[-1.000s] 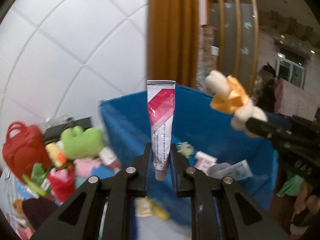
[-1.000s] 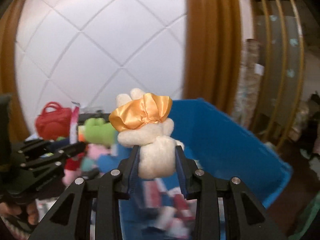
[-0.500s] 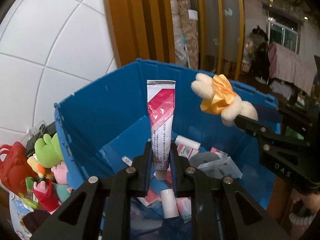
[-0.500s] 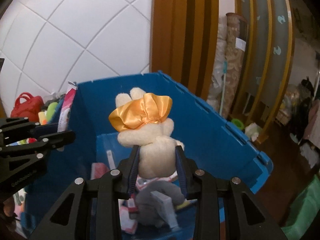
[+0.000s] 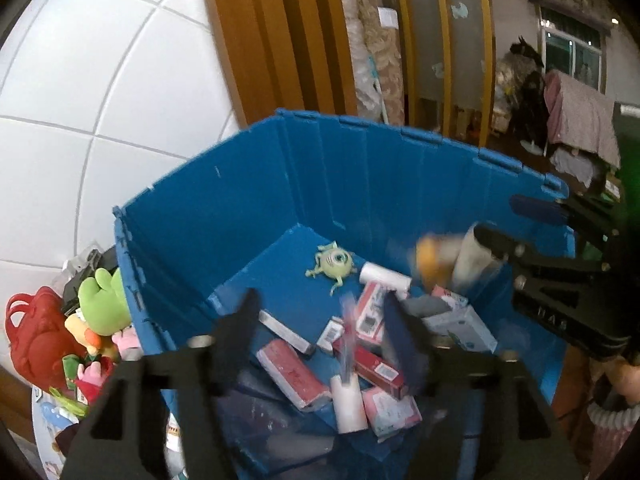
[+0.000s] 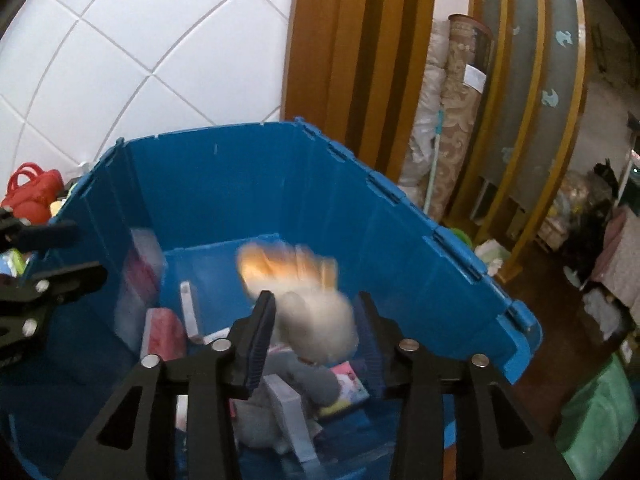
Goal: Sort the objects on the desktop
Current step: 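Carry the tube and plush doll over the crate and open both tools, then move both tools back over the pile of items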
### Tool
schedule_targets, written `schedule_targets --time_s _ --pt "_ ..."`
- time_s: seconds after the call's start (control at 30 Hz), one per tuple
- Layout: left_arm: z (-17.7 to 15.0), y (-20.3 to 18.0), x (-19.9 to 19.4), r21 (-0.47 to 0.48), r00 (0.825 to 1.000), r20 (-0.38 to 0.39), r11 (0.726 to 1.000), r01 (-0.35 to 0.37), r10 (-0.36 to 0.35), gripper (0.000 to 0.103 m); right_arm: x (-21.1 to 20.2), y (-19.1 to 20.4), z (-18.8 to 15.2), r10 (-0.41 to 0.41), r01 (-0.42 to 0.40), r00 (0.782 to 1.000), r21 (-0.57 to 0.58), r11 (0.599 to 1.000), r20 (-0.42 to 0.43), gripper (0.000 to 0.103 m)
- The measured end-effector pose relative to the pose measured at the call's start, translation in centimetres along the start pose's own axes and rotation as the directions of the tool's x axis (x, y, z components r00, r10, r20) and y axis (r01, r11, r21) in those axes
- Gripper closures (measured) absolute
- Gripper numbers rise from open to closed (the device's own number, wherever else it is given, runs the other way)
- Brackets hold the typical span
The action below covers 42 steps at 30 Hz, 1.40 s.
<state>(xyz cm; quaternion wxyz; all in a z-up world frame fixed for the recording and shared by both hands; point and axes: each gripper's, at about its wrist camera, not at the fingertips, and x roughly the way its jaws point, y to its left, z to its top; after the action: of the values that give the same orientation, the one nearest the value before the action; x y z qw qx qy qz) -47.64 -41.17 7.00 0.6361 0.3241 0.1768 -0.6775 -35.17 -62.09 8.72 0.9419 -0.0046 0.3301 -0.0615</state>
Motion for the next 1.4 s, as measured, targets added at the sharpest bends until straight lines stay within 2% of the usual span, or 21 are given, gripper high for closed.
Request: schedule_targets --time_s 0.03,0.07,0.1,0.2,0.37,0.53,0.7,0.87,0.97,1.07,1.17,1.27,1.4 --pt "-0.1 0.1 -0.3 -0.006 1.0 0.009 1.0 -0.001 0.001 0.031 -0.1 -0.1 0.0 -0.006 0.006 1.0 -0.001 1.0 0.002 0.039" --pt "-0.2 0.2 -0.7 -0.014 1.0 0.021 1.0 0.0 0.0 0.031 -0.2 -0.2 0.0 -0.012 0.012 1.0 -0.003 1.0 0.003 0.023" --pt "-0.2 0.3 -0.9 -0.018 1.0 0.029 1.0 -0.002 0.002 0.031 -0.5 -0.1 -0.1 -0.016 0.016 1.0 -0.005 1.0 0.008 0.014" --pt "-0.7 1.0 -2.4 -0.043 0.996 0.08 0.998 -0.04 0.044 0.031 -1.5 0.0 -0.2 -0.022 0.022 0.999 -0.011 1.0 0.03 0.0" --pt "-2.7 3.4 -5.9 -0.115 0.978 0.185 0.991 -0.071 0.092 0.031 -4.4 1.3 0.3 -0.001 0.003 0.996 -0.022 1.0 0.092 0.0" --pt "-6.2 7.6 -8.7 -0.212 0.969 0.201 0.972 -0.102 0.146 0.03 -8.3 4.7 0.7 0.116 -0.108 0.977 -0.053 0.993 0.178 0.0" --pt "-12.4 13.5 -10.3 -0.29 0.966 0.123 0.939 -0.183 0.226 0.03 -10.8 10.4 0.8 0.228 -0.206 0.948 -0.118 0.971 0.224 0.0" --pt "-20.7 20.8 -12.5 -0.356 0.938 0.007 0.877 -0.322 0.347 0.03 -12.0 18.5 0.2 0.342 -0.305 0.915 -0.189 0.933 0.212 0.0" --pt "-26.2 24.6 -13.5 -0.393 0.925 -0.087 0.84 -0.374 0.371 0.03 -12.4 23.7 -0.8 0.401 -0.359 0.896 -0.223 0.906 0.19 0.0" --pt "-31.6 27.3 -13.7 -0.394 0.912 -0.175 0.823 -0.41 0.37 0.03 -12.0 28.7 -2.5 0.452 -0.414 0.881 -0.238 0.879 0.139 0.0" --pt "-36.8 28.9 -13.0 -0.395 0.909 -0.255 0.823 -0.409 0.329 0.03 -10.4 33.2 -5.2 0.463 -0.44 0.885 -0.241 0.865 0.045 0.0" --pt "-40.7 29.7 -11.7 -0.391 0.907 -0.314 0.832 -0.393 0.281 0.03 -8.0 36.7 -8.3 0.441 -0.446 0.894 -0.209 0.87 -0.071 0.0" --pt "-44.4 29.5 -9.6 -0.396 0.906 -0.371 0.847 -0.354 0.206 0.03 -5.0 39.1 -12.4 0.397 -0.43 0.894 -0.144 0.891 -0.21 0.0"
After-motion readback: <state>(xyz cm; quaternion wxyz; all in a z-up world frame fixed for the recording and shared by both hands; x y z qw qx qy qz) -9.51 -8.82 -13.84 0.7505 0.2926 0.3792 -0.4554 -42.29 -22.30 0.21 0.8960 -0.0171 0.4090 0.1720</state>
